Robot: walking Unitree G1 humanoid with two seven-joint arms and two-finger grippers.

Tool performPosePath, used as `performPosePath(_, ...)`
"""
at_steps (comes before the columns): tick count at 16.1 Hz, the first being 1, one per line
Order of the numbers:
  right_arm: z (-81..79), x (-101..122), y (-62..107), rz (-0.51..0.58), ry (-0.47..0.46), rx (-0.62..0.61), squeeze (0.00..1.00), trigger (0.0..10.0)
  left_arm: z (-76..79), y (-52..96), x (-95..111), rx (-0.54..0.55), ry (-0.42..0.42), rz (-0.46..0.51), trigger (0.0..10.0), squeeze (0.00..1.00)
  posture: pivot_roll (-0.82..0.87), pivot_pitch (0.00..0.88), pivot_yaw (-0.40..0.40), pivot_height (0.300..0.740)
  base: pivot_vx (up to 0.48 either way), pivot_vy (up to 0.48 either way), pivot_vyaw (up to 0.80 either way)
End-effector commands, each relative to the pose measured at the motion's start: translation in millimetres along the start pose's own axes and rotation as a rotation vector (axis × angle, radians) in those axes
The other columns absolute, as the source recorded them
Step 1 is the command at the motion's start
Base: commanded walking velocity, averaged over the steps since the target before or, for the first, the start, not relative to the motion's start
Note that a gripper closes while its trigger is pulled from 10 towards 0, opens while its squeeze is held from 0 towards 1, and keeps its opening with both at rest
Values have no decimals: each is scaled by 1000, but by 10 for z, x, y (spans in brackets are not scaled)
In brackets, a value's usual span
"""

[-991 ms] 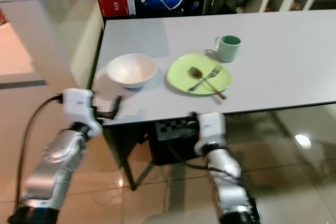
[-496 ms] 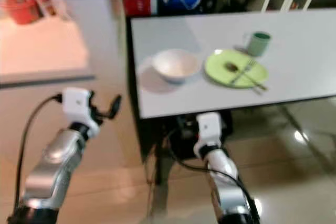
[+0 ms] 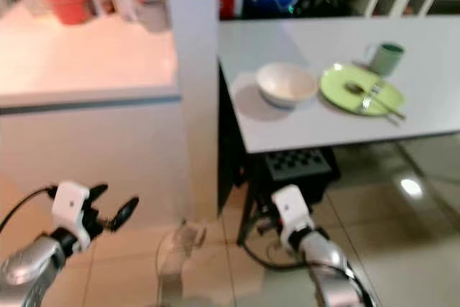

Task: Setting the table

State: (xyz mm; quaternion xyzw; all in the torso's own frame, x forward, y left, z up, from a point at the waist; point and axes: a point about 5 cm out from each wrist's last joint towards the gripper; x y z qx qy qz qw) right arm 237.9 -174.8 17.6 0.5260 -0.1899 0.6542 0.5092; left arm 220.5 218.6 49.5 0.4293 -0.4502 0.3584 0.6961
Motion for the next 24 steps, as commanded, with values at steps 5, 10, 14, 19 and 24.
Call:
performPosePath(5,-27,-44,4,6,-81,-29,0,10000,13,-48,-232,-56,61,-4,10000,0,49,0,33,740,0,0,0)
performPosePath(10,30,-18,-75,-16,-112,-84,0,10000,60,-93,-274,-130,58,-17,10000,0,22,0,43,740,0,0,0)
performPosePath(14,174,90,-86,16,-100,-138,0,10000,106,-149,-326,-157,91,-55,10000,0,11,0,60,740,0,0,0)
performPosePath(19,150,130,-92,18,-112,-133,0,10000,182,-244,-153,-151,51,-6,10000,0,12,0,56,740,0,0,0)
performPosePath(24,146,142,-84,13,-116,-139,0,10000,284,-270,13,-139,14,15,10000,0,7,0,60,740,0,0,0)
Point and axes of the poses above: a point about 5 cm out from each wrist's last joint towards the gripper, its own y axis pointing back from the gripper into the wrist, its own x axis along the axis of the wrist's last joint, z = x × y, and after that the axes turned 15 degrees about y, right-handed
